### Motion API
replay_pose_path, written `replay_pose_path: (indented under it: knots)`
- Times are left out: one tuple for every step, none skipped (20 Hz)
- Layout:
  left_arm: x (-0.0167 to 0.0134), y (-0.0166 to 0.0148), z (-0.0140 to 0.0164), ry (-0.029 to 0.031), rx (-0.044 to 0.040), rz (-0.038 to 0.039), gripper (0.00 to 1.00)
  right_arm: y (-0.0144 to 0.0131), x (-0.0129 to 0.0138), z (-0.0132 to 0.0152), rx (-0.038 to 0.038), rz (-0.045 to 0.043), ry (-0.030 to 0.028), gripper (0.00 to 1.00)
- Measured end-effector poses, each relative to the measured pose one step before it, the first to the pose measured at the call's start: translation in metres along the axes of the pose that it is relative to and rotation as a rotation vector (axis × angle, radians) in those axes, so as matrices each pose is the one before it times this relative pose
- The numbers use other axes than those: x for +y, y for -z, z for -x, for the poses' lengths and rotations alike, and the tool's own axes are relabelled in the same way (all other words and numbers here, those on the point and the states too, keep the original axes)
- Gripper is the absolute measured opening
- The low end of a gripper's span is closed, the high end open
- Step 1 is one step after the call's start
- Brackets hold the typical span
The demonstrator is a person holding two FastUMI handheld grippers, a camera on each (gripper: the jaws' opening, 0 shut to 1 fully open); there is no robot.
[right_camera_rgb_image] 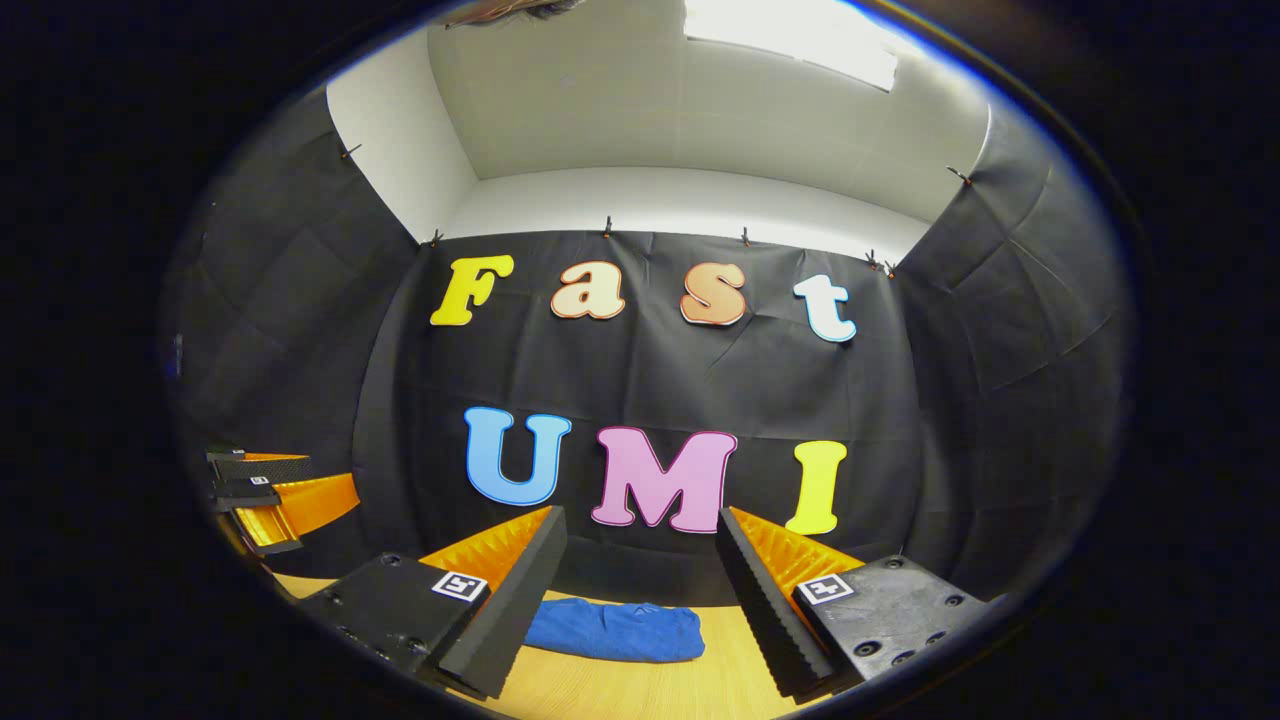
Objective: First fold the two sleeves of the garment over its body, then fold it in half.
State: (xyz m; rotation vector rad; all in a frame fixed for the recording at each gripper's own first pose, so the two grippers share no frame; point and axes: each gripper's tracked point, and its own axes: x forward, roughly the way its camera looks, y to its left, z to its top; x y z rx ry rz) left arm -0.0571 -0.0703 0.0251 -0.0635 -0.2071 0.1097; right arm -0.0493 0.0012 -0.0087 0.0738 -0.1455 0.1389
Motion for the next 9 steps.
replay_pose_path:
  knots:
    - [0.00341,0.00173,0.00205,-0.00072,-0.00011,-0.00064,0.80,0.00203,0.00143,0.00260,0.00397,0.00457,0.00098,0.94]
    - [0.00402,0.00072,0.00016,0.00093,0.00044,-0.00724,0.84,0.00173,0.00048,0.00245,0.00838,0.00411,0.00217,0.94]
    - [0.00423,-0.00135,0.00100,-0.00415,-0.00129,-0.00560,0.82,0.00123,-0.00073,0.00253,0.00438,-0.00030,0.00333,0.96]
    - [0.00542,0.00081,-0.00113,-0.00449,0.00123,-0.00061,0.82,0.00013,-0.00022,-0.00048,0.00483,-0.00206,0.00466,0.94]
    - [0.00225,0.00034,-0.00016,-0.00128,0.00148,0.00570,0.82,0.00081,-0.00073,-0.00025,0.00606,-0.00270,0.00631,0.96]
    - [0.00006,-0.00014,0.00020,0.00268,0.00338,0.00775,0.82,0.00086,-0.00064,-0.00036,0.00539,-0.00194,0.00571,0.96]
    - [-0.00009,-0.00077,0.00036,0.00161,0.00169,0.00417,0.82,-0.00009,-0.00174,-0.00107,0.00256,0.00142,0.00738,0.96]
    - [0.00072,0.00155,-0.00235,0.00309,0.00252,-0.00063,0.82,0.00070,-0.00143,-0.00086,0.00161,0.00055,0.00310,0.96]
    - [0.00076,-0.00064,0.00076,0.00330,-0.00104,-0.00222,0.82,0.00132,0.00024,-0.00068,0.00411,0.00170,0.00280,0.94]
